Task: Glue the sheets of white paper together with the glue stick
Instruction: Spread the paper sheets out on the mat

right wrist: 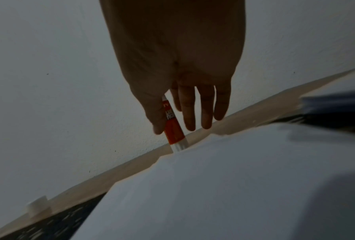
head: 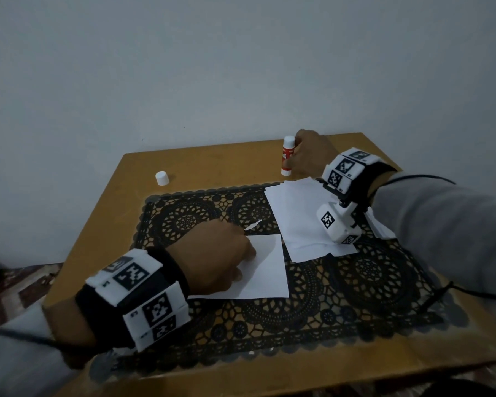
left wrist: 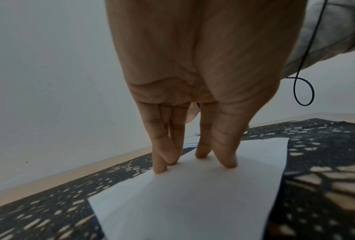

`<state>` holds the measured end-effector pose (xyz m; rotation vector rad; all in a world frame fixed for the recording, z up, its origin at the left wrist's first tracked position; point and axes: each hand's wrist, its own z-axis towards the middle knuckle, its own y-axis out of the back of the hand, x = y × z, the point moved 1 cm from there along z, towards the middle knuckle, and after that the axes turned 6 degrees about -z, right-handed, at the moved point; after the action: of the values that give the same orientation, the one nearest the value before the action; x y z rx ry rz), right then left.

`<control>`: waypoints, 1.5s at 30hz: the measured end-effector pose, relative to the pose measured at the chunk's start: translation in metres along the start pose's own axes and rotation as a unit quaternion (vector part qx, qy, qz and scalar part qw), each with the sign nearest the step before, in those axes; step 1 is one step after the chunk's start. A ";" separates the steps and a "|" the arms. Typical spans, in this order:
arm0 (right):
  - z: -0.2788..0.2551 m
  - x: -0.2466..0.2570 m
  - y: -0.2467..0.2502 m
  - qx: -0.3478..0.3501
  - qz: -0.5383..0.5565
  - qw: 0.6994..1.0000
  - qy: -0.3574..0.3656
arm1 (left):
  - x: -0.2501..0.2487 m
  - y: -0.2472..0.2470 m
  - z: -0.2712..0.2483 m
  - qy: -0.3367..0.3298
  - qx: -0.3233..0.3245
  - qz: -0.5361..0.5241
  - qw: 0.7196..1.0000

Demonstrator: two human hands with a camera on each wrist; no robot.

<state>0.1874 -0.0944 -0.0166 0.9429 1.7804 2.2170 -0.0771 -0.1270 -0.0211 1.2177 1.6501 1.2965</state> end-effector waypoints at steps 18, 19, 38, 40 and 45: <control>-0.126 -0.124 0.077 0.224 -0.315 0.914 0.123 | -0.015 -0.002 -0.010 0.051 -0.011 0.014 0.999; -0.131 -0.124 0.077 0.225 -0.321 0.909 0.139 | -0.017 -0.001 -0.011 0.055 -0.016 0.006 0.998; -0.143 -0.141 0.070 0.007 -0.237 0.947 0.215 | -0.016 0.014 -0.038 0.087 0.007 -0.082 0.993; -0.146 -0.134 0.080 -0.067 -0.224 0.942 0.240 | -0.014 0.017 -0.040 0.090 -0.014 -0.083 0.992; -0.170 -0.074 0.112 -0.178 -0.152 0.914 0.331 | -0.004 0.031 -0.038 0.102 -0.225 -0.242 0.938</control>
<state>0.1823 -0.3030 0.0416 -0.1861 1.4794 2.6784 -0.1035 -0.1406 0.0185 0.3826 1.5415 1.3985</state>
